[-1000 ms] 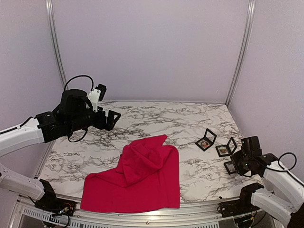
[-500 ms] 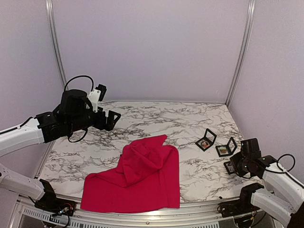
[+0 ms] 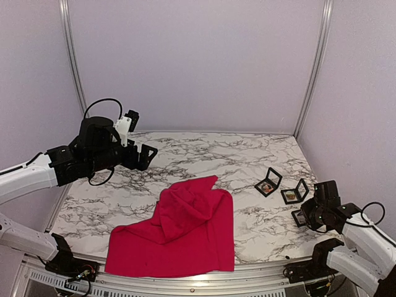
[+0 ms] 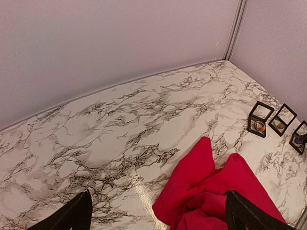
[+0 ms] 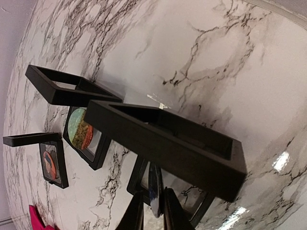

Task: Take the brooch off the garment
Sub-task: Place the brooch in the brooch box.

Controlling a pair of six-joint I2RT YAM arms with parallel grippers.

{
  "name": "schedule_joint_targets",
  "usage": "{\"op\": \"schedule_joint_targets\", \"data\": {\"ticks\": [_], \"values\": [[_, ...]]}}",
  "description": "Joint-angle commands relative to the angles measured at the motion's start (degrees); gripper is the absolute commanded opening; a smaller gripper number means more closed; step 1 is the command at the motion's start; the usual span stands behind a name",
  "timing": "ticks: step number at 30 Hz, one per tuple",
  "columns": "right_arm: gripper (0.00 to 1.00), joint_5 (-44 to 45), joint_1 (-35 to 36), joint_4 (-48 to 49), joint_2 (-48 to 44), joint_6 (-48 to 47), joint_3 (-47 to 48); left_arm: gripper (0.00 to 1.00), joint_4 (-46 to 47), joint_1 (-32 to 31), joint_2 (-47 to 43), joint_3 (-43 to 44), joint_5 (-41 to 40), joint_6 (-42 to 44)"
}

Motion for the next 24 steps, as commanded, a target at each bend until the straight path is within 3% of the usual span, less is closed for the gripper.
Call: {"op": "schedule_joint_targets", "data": {"ticks": [1, 10, 16, 24], "values": [[0.15, 1.1, -0.5, -1.3, 0.9, 0.3, 0.9, 0.99, 0.0, 0.3, 0.3, -0.7, 0.7, -0.4], [0.21, 0.3, -0.5, -4.1, 2.4, -1.1, 2.9, 0.99, 0.1, 0.3, 0.6, -0.5, 1.0, -0.5], [0.34, -0.3, -0.5, -4.8, 3.8, -2.1, 3.6, 0.99, 0.1, 0.3, 0.8, -0.5, 1.2, -0.4], [0.41, -1.0, -0.5, -4.8, 4.7, -3.8, 4.3, 0.99, 0.1, 0.3, 0.9, -0.5, 1.3, -0.4]]}}
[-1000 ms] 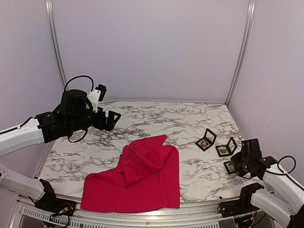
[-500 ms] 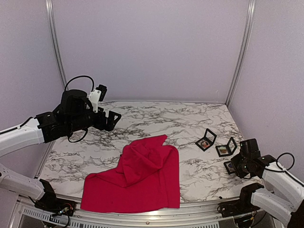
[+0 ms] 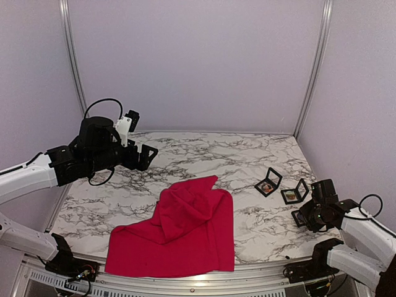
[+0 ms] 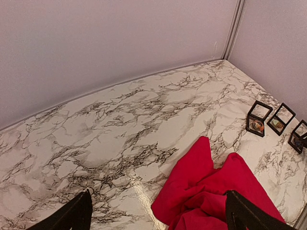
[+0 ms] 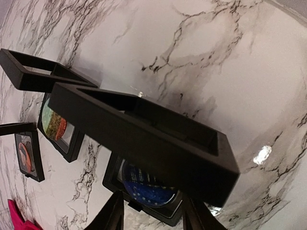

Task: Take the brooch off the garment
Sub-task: Place the brooch in the brooch box, then smooth out the flattened clothing at the center of the board.

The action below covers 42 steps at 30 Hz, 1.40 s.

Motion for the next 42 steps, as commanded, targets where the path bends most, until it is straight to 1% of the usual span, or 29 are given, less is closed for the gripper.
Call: {"op": "schedule_joint_targets", "data": {"ticks": [1, 8, 10, 13, 14, 20, 26, 33, 42], "values": [[0.44, -0.2, -0.5, -1.5, 0.2, -1.5, 2.9, 0.99, 0.1, 0.4, 1.0, -0.4, 0.9, -0.3], [0.68, -1.4, -0.5, -2.5, 1.1, -4.3, 5.8, 0.99, 0.0, 0.3, 0.8, -0.3, 1.1, -0.4], [0.77, -1.8, -0.5, -2.7, 1.5, -4.8, 6.6, 0.99, -0.1, 0.3, 0.8, -0.3, 1.1, -0.3], [0.95, -2.7, -0.4, -2.7, 2.5, -5.9, 7.7, 0.99, -0.2, 0.3, 0.8, -0.3, 1.0, -0.4], [0.98, -3.1, -0.5, -2.9, 2.8, -6.4, 8.0, 0.99, -0.2, 0.3, 0.7, -0.3, 0.9, -0.3], [0.98, -5.1, -0.5, -2.5, 5.3, -9.5, 10.8, 0.99, -0.5, 0.3, 1.1, 0.4, 0.5, -0.6], [0.98, -5.5, -0.1, -2.7, 9.1, -13.0, 15.1, 0.99, -1.3, 0.4, 2.5, 2.0, -0.1, -2.6], [0.99, -0.2, 3.5, -1.7, 9.8, -15.8, 19.5, 0.99, -3.3, 0.7, 5.8, 4.4, -0.7, -6.4], [0.99, 10.3, 14.4, -0.7, 14.1, -16.9, 27.8, 0.99, -6.9, 1.9, 11.6, 8.8, -0.3, -9.3]]}}
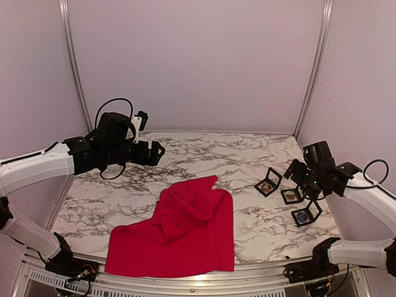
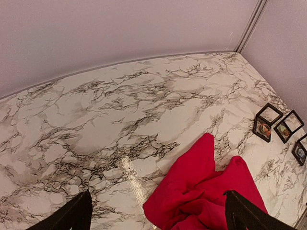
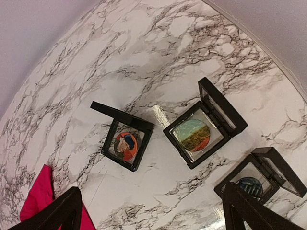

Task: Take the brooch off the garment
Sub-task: Smooth out the flattened clothing at the center of the board.

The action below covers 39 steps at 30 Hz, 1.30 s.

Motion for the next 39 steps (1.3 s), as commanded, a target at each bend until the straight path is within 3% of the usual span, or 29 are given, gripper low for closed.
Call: {"op": "schedule_joint_targets", "data": {"ticks": [1, 9, 14, 24, 39], "values": [[0.99, 8.6, 5.2, 0.9, 1.4, -1.2, 5.3, 0.99, -4.0, 1.0, 2.8, 2.8, -0.4, -2.4], [0.99, 12.9, 15.7, 5.8, 9.2, -4.0, 11.5, 0.99, -6.1, 1.6, 8.2, 4.8, 0.4, -4.6], [0.99, 10.0, 20.8, 11.3, 15.7, -7.4, 14.6, 0.99, -6.7, 2.0, 11.9, 5.5, 0.7, -5.5], [0.99, -1.0, 23.6, 20.8, 26.7, -12.4, 16.3, 0.99, -7.4, 2.7, 18.2, 5.7, 4.5, -8.4], [0.98, -13.2, 23.7, 31.1, 40.5, -18.1, 17.7, 0.79, -6.6, 2.7, 24.9, 6.8, 10.5, -10.5]]}}
